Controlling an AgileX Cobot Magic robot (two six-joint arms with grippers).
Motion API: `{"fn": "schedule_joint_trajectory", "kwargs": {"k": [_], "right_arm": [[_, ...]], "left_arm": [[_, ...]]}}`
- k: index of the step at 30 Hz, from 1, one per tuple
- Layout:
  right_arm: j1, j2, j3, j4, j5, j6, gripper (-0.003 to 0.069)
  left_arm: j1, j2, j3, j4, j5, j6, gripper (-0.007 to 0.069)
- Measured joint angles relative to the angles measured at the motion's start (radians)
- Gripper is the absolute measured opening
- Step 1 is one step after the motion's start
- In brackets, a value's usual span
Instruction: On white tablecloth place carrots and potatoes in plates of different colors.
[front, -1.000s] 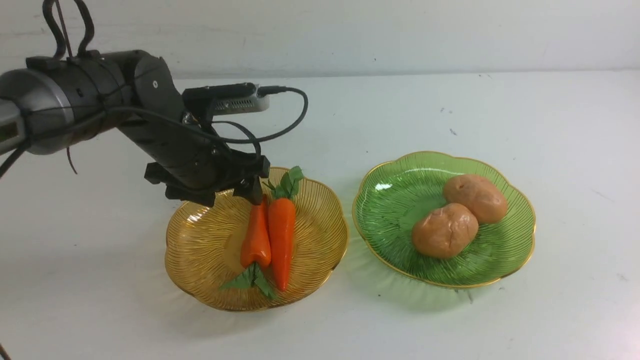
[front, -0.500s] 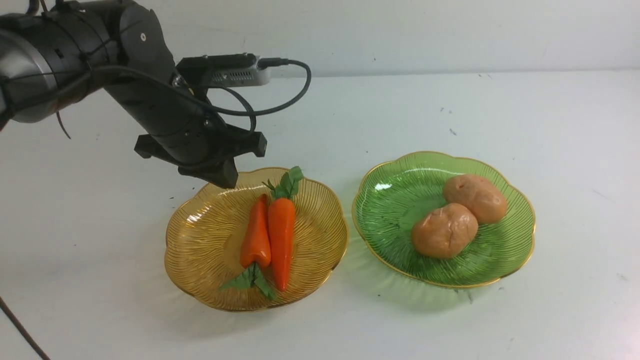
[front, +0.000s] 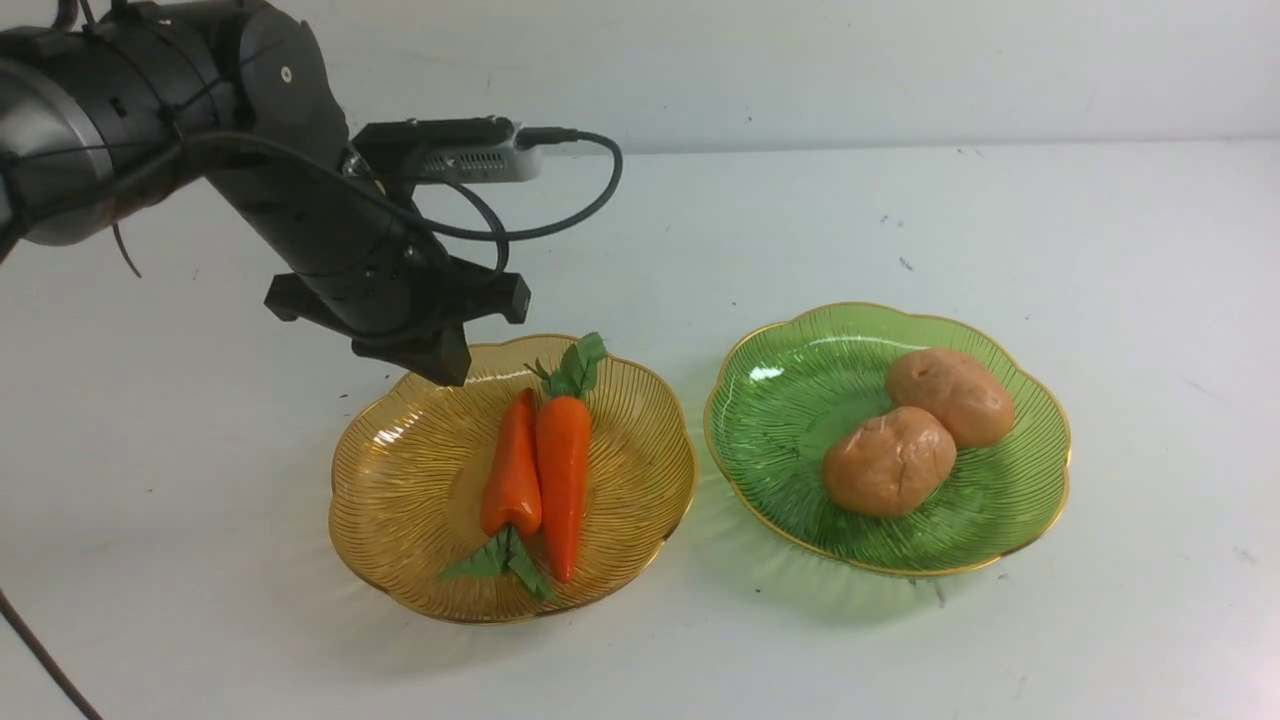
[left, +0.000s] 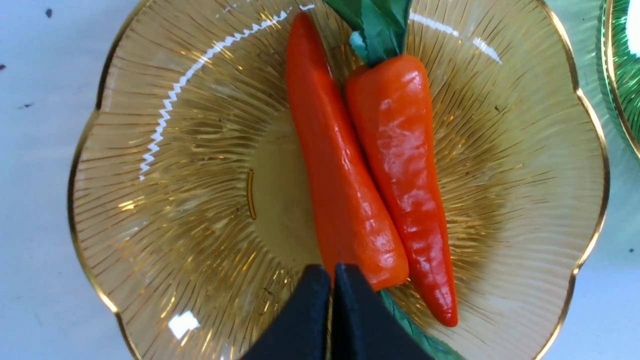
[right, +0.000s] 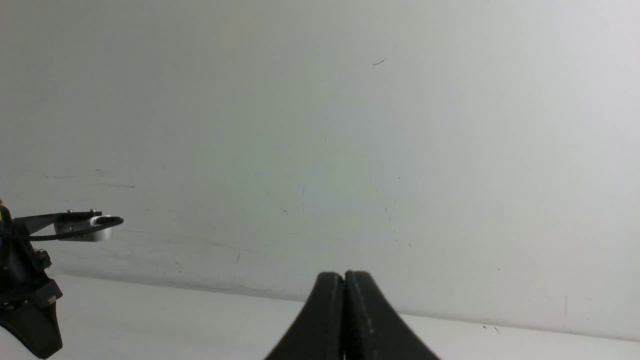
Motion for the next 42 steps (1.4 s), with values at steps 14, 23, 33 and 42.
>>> {"fn": "schedule_joint_trajectory", "kwargs": {"k": [14, 23, 33, 42], "right_arm": [[-0.064, -0.083, 0.279, -0.028, 0.119, 0.0, -0.0015], [-0.189, -0.11, 0.34, -0.046, 0.194, 0.0, -0.0015], [-0.203, -0.11, 0.341, -0.046, 0.189, 0.0, -0.0015], [-0.203, -0.11, 0.341, -0.046, 0.189, 0.0, -0.0015]], "left_arm": [[0.0, 0.0, 0.0, 0.072, 0.06, 0.011, -0.0003], [0.0, -0.022, 0.0, 0.077, 0.174, 0.108, -0.0003], [0.0, -0.227, 0.009, 0.065, 0.19, 0.116, -0.0003], [0.0, -0.493, 0.204, 0.05, 0.194, 0.112, -0.0003]]}}
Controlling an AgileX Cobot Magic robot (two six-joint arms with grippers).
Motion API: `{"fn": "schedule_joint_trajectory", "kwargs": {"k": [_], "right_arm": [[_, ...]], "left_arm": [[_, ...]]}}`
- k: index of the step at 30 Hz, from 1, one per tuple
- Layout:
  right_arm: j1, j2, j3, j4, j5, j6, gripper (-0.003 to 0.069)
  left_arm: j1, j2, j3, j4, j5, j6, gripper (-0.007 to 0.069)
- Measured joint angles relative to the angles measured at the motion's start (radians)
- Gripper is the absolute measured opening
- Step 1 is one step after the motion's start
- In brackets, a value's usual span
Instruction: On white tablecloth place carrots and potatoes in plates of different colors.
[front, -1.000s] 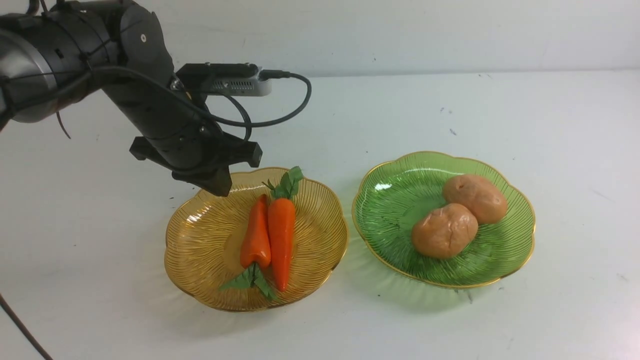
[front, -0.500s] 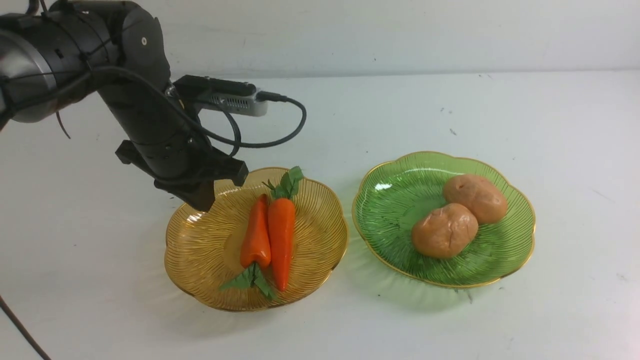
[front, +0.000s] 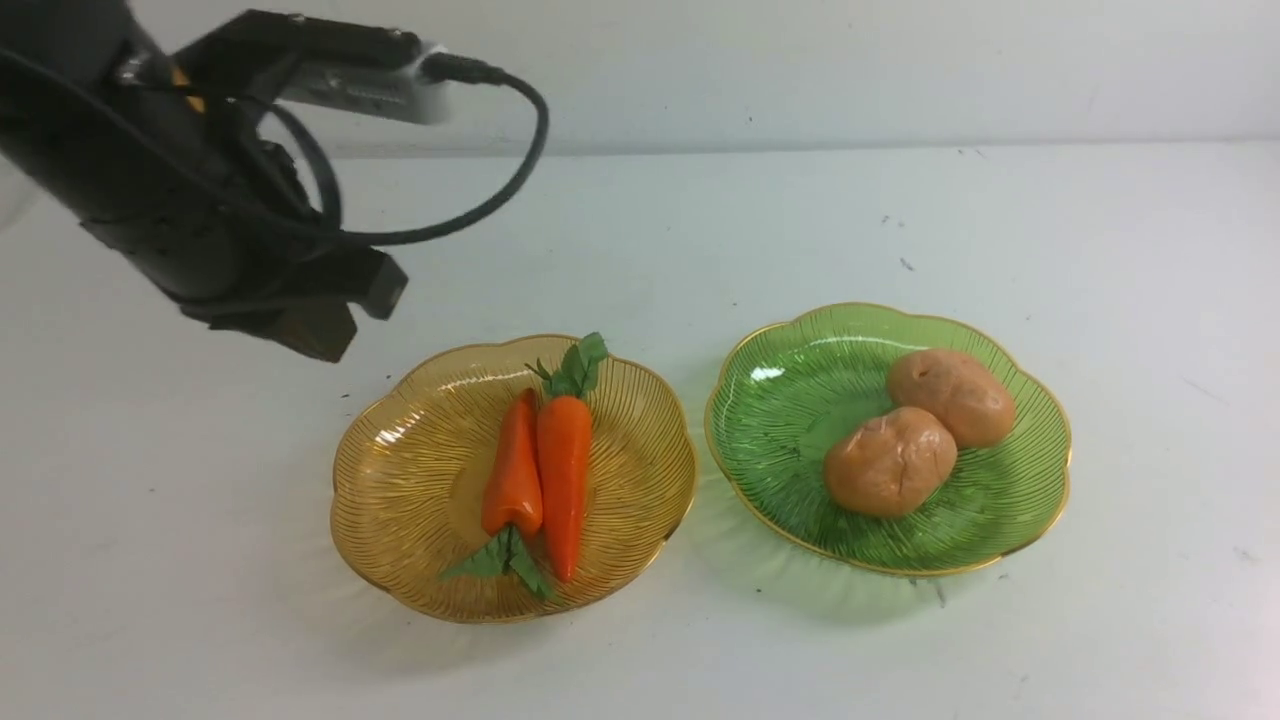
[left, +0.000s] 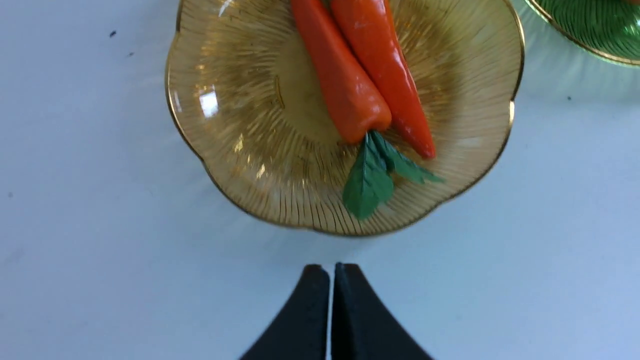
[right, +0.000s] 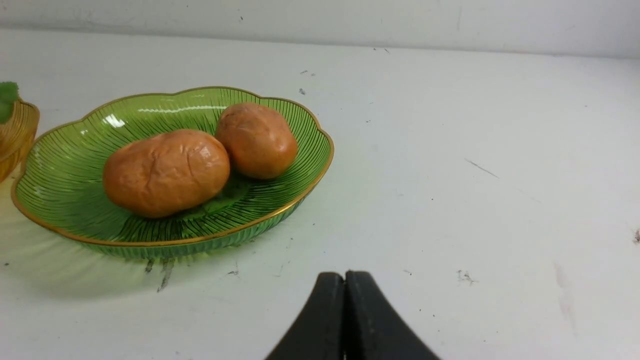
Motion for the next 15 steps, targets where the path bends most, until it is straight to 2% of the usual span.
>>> {"fn": "schedule_joint_trajectory", "kwargs": {"k": [5, 10, 15], "right_arm": [[0.0, 0.0, 0.0, 0.0, 0.0, 0.0, -0.0015], [0.0, 0.0, 0.0, 0.0, 0.0, 0.0, -0.0015], [0.0, 0.0, 0.0, 0.0, 0.0, 0.0, -0.0015]], "left_arm": [[0.0, -0.2, 0.242, -0.088, -0.019, 0.015, -0.0003], [0.0, -0.402, 0.492, -0.208, -0.199, 0.039, -0.0003], [0.0, -0.606, 0.715, -0.343, -0.443, 0.047, -0.0003]]}}
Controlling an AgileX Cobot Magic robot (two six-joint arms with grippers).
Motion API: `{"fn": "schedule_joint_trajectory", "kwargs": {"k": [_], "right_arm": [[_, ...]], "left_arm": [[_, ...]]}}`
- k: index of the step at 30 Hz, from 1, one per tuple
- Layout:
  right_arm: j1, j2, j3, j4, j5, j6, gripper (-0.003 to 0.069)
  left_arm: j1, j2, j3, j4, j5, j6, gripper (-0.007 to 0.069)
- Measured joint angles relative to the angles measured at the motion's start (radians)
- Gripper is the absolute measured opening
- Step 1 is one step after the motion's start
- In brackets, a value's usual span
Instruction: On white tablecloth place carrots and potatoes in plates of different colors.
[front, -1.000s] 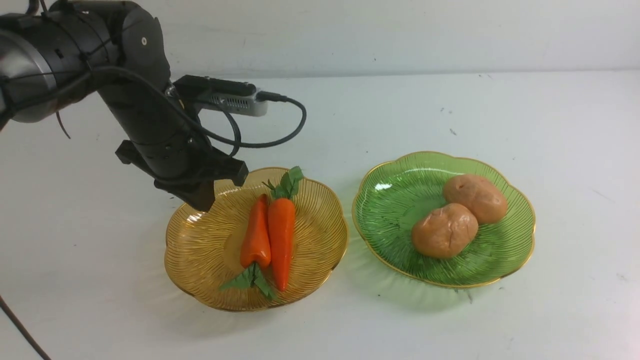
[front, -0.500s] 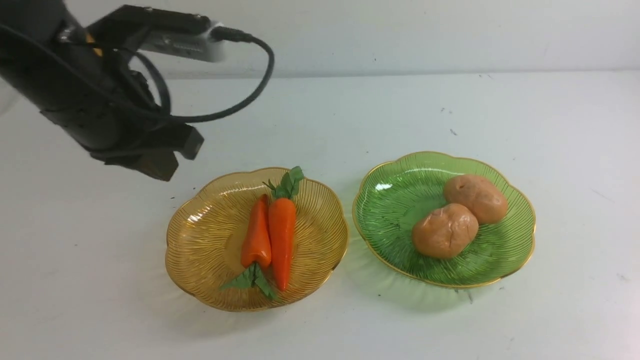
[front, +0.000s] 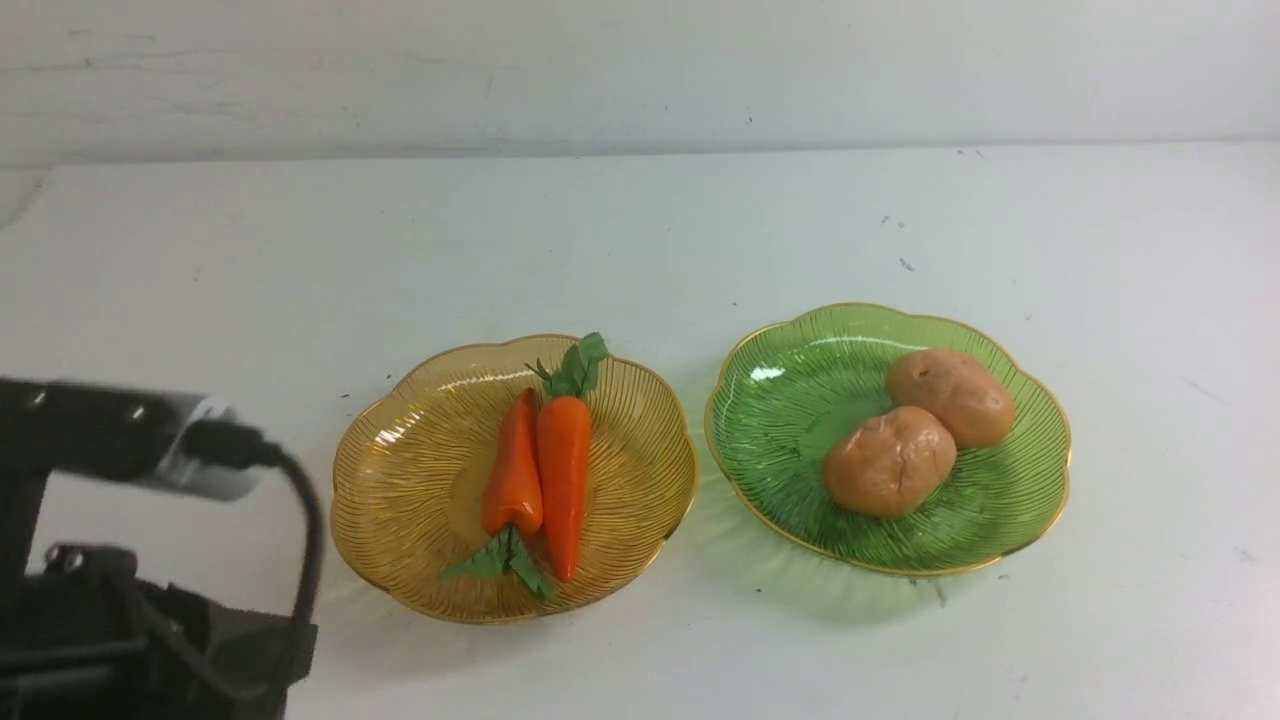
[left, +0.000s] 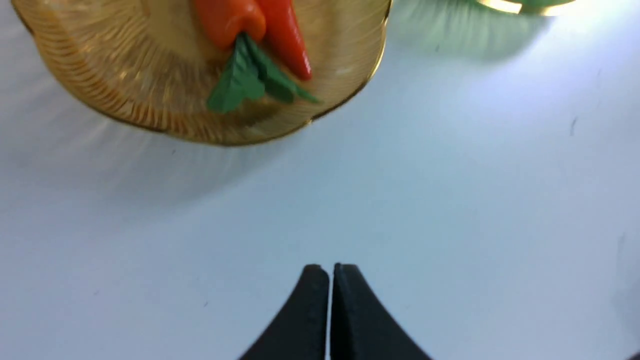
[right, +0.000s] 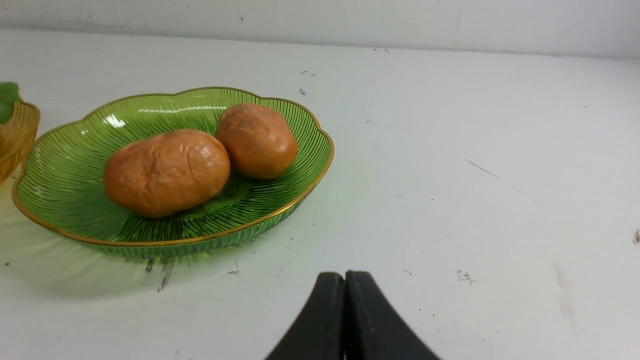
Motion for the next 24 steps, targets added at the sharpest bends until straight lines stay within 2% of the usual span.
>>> {"fn": "schedule_joint_trajectory", "kwargs": {"k": [3, 8, 24], "right_arm": [[0.0, 0.0, 0.0, 0.0, 0.0, 0.0, -0.0015], [0.0, 0.0, 0.0, 0.0, 0.0, 0.0, -0.0015], [0.0, 0.0, 0.0, 0.0, 0.0, 0.0, -0.0015]], "left_arm": [[0.0, -0.147, 0.124, -0.052, -0.111, 0.003, -0.0003], [0.0, -0.321, 0.214, -0.088, -0.244, 0.003, -0.0003], [0.0, -0.429, 0.226, -0.109, -0.271, 0.003, -0.0003]]}}
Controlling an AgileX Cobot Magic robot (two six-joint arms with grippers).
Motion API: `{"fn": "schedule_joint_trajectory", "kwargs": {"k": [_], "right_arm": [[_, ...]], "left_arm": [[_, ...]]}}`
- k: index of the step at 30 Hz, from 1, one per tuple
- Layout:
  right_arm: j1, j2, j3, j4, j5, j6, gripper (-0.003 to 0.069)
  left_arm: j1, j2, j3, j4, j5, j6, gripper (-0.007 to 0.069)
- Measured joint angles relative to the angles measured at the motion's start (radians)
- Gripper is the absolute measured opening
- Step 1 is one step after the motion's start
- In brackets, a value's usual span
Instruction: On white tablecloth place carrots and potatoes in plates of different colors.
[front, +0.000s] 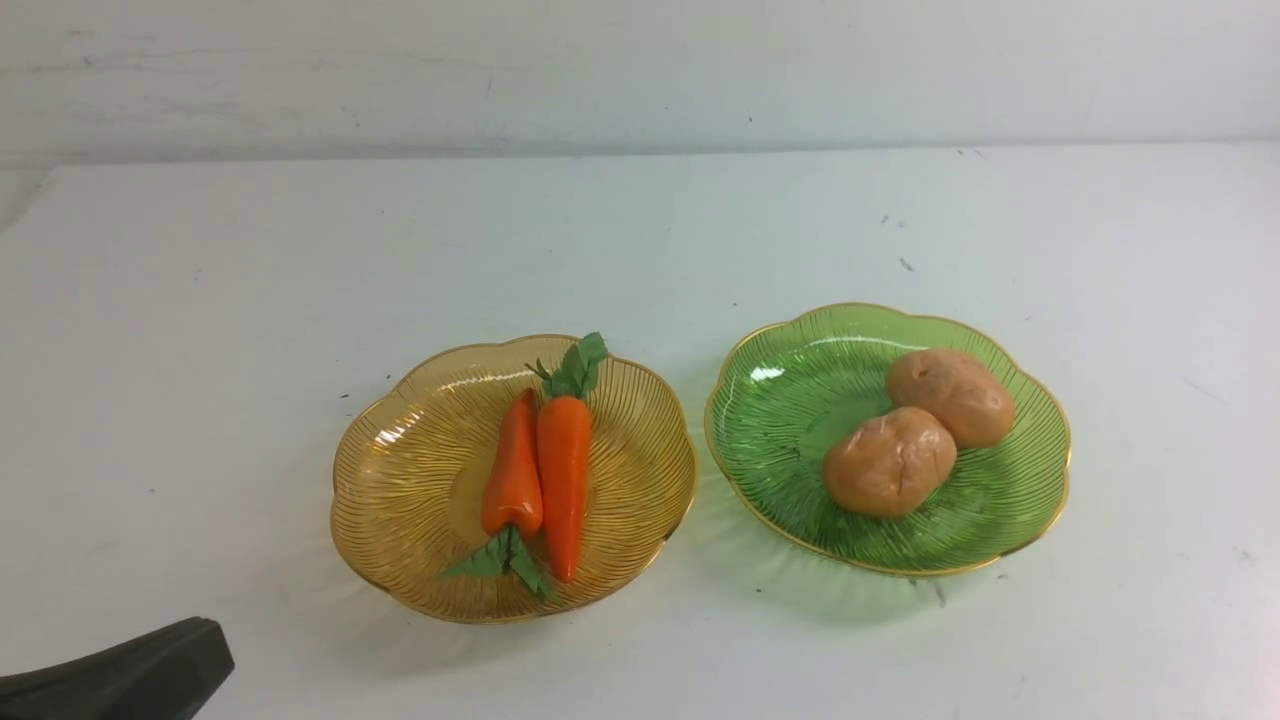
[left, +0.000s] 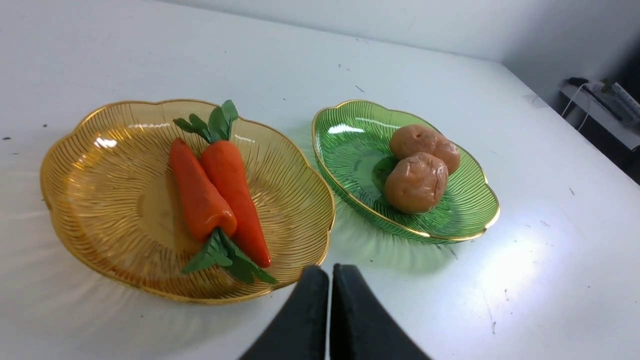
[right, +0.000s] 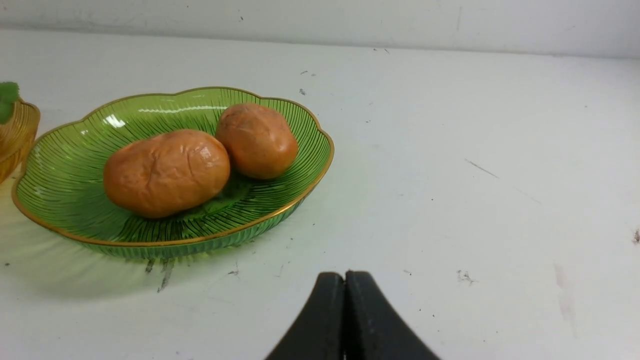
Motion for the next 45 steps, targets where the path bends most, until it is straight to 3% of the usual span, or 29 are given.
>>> {"fn": "schedule_joint_trajectory", "kwargs": {"k": [6, 12, 17, 24, 31, 45], "right_arm": [[0.0, 0.0, 0.0, 0.0, 0.0, 0.0, -0.0015], [0.0, 0.0, 0.0, 0.0, 0.0, 0.0, -0.0015], [0.0, 0.0, 0.0, 0.0, 0.0, 0.0, -0.0015], [0.0, 0.0, 0.0, 0.0, 0.0, 0.0, -0.0015], [0.0, 0.0, 0.0, 0.0, 0.0, 0.0, -0.0015], [0.0, 0.0, 0.0, 0.0, 0.0, 0.0, -0.0015]], "left_arm": [[0.0, -0.001, 0.013, 0.038, -0.016, 0.031, -0.0003], [0.017, -0.126, 0.216, 0.188, -0.216, 0.08, -0.0003], [0.156, -0.267, 0.364, 0.427, -0.222, 0.005, -0.0003], [0.244, -0.283, 0.389, 0.532, -0.152, -0.077, -0.0003], [0.186, -0.283, 0.389, 0.558, -0.131, -0.085, -0.0003], [0.217, -0.283, 0.389, 0.56, -0.131, -0.09, -0.0003]]}}
